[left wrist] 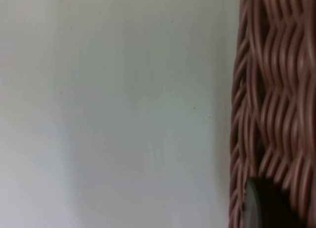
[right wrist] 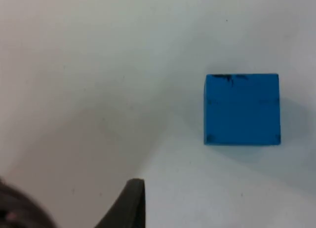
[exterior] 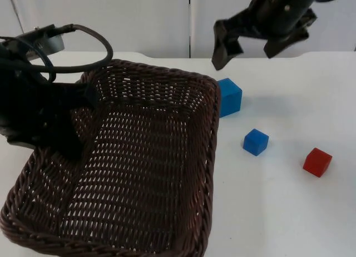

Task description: Pick up the basket with the left hand and place the largest block into the basket with the right hand.

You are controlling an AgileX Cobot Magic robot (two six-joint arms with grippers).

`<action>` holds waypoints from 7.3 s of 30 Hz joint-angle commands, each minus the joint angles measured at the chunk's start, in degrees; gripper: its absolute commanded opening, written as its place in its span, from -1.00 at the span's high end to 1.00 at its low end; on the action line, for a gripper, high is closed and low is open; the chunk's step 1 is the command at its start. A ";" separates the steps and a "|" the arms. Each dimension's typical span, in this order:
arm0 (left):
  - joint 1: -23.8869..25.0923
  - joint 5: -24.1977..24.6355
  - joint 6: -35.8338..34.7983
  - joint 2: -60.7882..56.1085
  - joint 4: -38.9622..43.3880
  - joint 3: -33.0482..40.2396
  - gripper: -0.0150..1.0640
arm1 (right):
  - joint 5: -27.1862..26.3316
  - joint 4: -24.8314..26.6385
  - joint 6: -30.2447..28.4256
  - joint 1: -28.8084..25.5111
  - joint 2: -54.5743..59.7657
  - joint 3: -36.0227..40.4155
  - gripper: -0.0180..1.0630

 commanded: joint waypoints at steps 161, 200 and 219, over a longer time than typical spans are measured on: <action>0.01 -0.02 0.01 -0.83 -0.44 0.06 0.98 | 5.29 -7.43 3.39 20.96 -28.45 12.57 0.97; 0.01 -1.11 0.01 -0.83 -1.72 0.06 0.98 | -32.40 -3.30 5.82 20.96 -17.70 28.57 0.97; 0.01 -1.57 0.01 -0.83 -2.95 0.06 0.98 | -29.99 -3.18 5.72 20.96 -6.49 21.51 0.40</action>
